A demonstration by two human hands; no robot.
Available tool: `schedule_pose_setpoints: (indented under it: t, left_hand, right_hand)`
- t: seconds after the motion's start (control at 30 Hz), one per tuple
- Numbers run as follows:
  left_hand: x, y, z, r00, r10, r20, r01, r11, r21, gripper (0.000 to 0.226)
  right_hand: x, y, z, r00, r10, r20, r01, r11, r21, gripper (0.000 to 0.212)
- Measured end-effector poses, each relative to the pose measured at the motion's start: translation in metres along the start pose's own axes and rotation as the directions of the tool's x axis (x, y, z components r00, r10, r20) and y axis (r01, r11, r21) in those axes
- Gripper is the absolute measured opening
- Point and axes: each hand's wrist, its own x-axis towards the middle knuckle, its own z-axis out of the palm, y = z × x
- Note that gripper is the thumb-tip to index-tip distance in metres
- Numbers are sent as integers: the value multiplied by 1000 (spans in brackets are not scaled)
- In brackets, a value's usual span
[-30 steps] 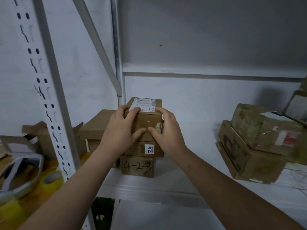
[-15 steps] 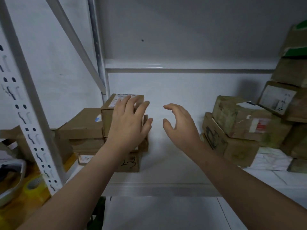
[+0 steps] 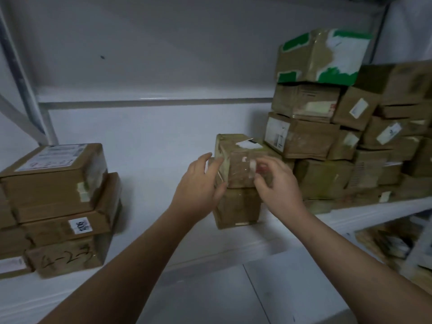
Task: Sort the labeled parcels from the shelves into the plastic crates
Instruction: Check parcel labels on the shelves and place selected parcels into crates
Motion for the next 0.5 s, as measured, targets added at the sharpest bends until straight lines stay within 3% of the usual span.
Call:
schedule_pose_setpoints:
  t: [0.13,0.27,0.4,0.5]
  left_hand:
    - [39,27,20,1000,3,26,-4,998,59,63]
    - [60,39,44,991,-77,113,62,990,127,70]
    - [59,47,62,973,-230,30,232,962,-143,70]
    - [52,52,67,955,-296,-34,274,918,-285,66]
  right_hand:
    - [10,22,-19,984,173,44,-176,982,68,37]
    - [16,38,-22,962,245,119,-258,959,119,44]
    - [13,42,-18,947,229,225,-278,935,219,51]
    - [12,43,-9,936,202,287,-291,904,313,53]
